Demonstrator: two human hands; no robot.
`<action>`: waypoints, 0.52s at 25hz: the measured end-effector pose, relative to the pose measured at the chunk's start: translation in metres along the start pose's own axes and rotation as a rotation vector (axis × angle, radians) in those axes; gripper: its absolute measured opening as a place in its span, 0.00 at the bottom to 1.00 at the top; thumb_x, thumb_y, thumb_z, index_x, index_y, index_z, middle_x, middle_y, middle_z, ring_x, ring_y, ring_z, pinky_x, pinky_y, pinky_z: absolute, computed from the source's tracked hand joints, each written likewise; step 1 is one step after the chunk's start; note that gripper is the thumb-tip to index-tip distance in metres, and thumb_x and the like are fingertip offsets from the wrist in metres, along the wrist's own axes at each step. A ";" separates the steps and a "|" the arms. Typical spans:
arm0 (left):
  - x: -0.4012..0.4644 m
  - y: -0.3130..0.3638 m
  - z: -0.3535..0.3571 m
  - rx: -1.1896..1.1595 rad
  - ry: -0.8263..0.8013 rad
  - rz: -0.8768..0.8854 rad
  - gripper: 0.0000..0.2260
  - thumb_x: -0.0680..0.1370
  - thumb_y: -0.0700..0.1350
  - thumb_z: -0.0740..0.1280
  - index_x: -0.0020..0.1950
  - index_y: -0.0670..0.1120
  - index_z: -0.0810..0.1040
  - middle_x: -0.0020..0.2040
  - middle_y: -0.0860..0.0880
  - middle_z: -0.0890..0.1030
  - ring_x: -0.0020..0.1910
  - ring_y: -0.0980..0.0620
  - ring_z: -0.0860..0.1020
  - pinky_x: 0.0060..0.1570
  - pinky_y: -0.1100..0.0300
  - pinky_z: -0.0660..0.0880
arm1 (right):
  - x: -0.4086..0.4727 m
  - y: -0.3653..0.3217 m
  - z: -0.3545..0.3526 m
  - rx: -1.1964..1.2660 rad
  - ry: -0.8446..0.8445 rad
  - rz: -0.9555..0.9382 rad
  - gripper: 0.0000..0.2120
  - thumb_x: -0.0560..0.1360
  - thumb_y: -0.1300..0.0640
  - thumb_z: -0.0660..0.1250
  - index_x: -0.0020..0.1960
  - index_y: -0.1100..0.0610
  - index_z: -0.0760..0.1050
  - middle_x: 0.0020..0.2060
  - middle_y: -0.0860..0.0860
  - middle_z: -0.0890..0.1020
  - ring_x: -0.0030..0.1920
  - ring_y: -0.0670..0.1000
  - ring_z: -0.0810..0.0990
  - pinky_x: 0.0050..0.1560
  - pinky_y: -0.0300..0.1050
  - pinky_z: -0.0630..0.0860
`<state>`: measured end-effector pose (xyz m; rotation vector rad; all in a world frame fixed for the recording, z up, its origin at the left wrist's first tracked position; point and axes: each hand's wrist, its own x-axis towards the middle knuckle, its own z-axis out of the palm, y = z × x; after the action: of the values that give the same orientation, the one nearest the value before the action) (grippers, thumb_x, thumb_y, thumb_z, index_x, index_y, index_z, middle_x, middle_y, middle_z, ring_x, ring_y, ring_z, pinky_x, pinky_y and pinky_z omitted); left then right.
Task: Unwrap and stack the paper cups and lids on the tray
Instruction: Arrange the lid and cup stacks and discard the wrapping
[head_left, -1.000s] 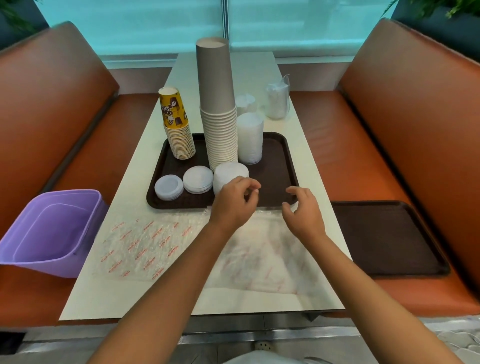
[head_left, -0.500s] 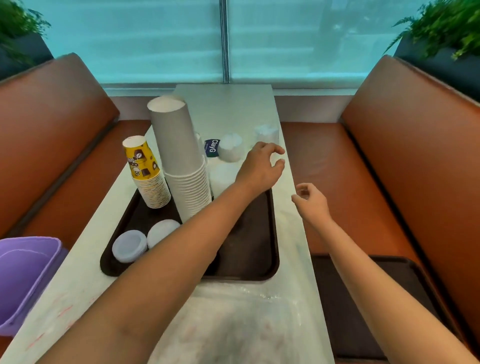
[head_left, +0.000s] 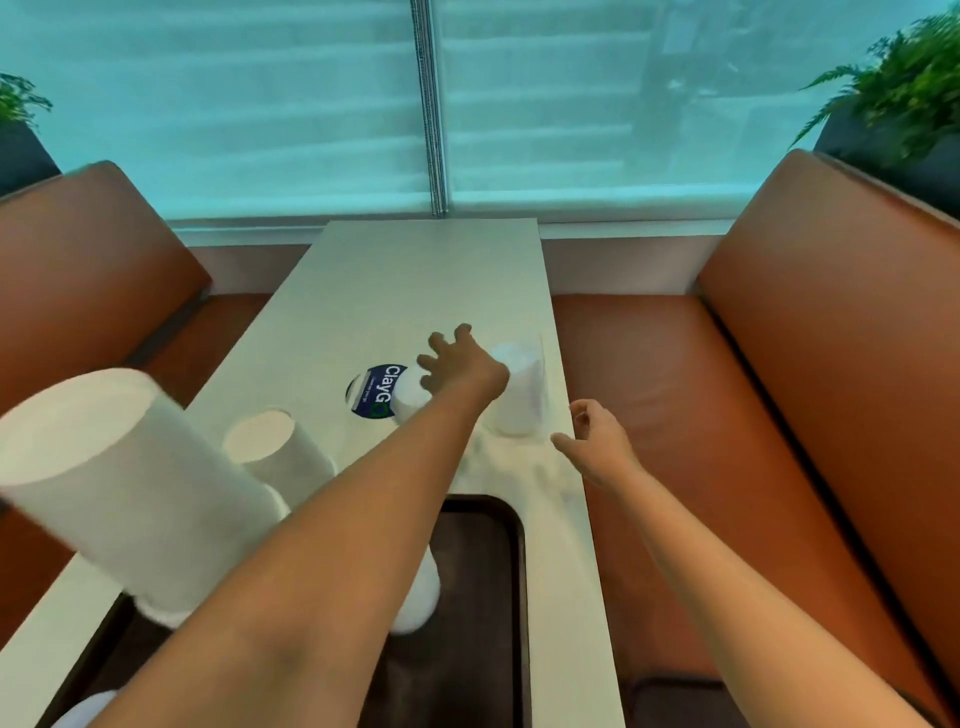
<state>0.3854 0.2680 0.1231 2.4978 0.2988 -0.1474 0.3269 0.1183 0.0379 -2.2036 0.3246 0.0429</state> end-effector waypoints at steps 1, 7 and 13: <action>0.013 -0.006 0.004 0.067 -0.024 -0.035 0.30 0.75 0.43 0.62 0.75 0.52 0.55 0.74 0.43 0.53 0.71 0.39 0.56 0.66 0.47 0.61 | 0.010 0.001 0.003 -0.005 0.000 -0.003 0.28 0.73 0.54 0.71 0.69 0.57 0.65 0.64 0.55 0.71 0.58 0.51 0.72 0.52 0.42 0.70; 0.061 -0.048 0.029 0.363 -0.144 -0.107 0.47 0.70 0.48 0.70 0.75 0.59 0.37 0.76 0.43 0.36 0.74 0.32 0.43 0.69 0.38 0.57 | 0.054 0.005 0.034 0.125 -0.056 -0.014 0.52 0.64 0.51 0.79 0.77 0.55 0.49 0.75 0.52 0.57 0.73 0.53 0.60 0.69 0.47 0.62; 0.097 -0.076 0.037 0.381 -0.191 -0.098 0.48 0.69 0.52 0.72 0.74 0.64 0.39 0.76 0.49 0.33 0.74 0.33 0.43 0.69 0.39 0.57 | 0.079 0.011 0.062 0.331 -0.035 -0.086 0.63 0.59 0.56 0.82 0.76 0.46 0.38 0.76 0.48 0.55 0.74 0.51 0.58 0.66 0.40 0.59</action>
<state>0.4593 0.3237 0.0336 2.8159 0.3394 -0.5230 0.4057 0.1442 -0.0202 -1.8837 0.2004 -0.0191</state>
